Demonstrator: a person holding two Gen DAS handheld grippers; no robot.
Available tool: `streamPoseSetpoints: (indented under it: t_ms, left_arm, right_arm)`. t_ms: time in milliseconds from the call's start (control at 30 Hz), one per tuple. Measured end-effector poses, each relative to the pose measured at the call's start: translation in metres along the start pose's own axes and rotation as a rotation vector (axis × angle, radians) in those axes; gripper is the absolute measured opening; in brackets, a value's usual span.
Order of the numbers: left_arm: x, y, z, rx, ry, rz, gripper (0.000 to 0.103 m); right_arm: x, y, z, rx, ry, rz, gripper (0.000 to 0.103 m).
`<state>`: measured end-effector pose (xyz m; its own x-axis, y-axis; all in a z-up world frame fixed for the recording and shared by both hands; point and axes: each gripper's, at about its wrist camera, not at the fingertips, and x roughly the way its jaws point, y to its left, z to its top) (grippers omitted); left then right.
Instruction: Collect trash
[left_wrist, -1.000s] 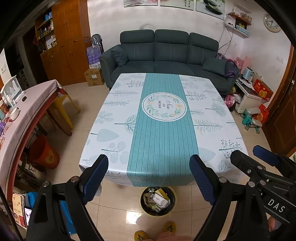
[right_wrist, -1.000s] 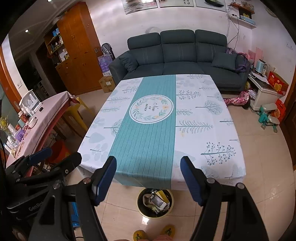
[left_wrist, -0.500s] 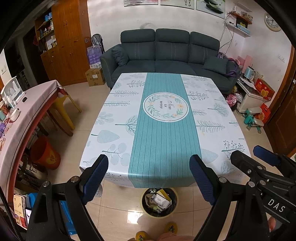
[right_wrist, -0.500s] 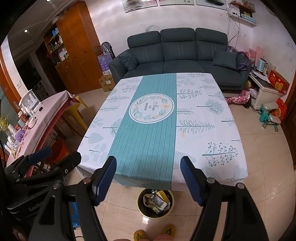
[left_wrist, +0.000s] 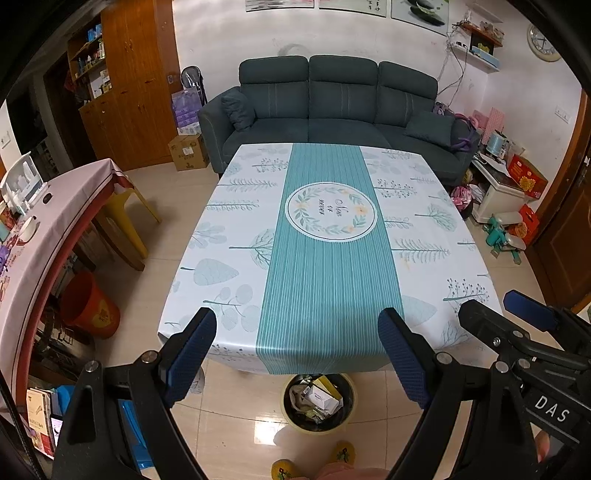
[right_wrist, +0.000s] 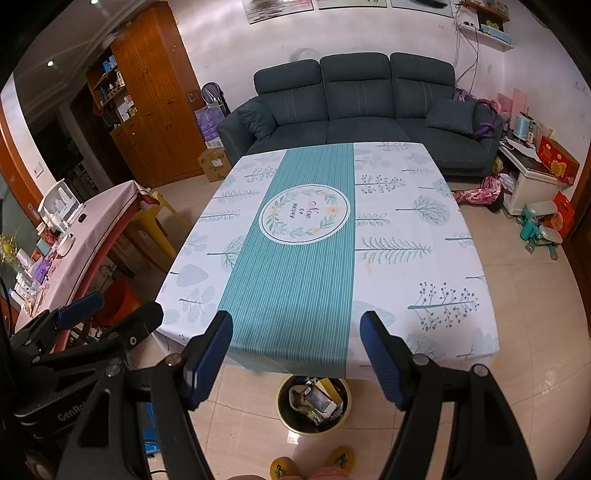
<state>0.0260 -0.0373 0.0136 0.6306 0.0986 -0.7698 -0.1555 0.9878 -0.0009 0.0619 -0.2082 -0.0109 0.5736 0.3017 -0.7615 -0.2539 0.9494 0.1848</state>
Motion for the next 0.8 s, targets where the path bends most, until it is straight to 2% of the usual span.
streamPoseSetpoints:
  t_ms: [800]
  left_arm:
    - [0.002,0.013,-0.003,0.024,0.028,-0.016,0.088]
  right_arm:
    - [0.005,0.005,-0.009,0.011,0.018,-0.007,0.072]
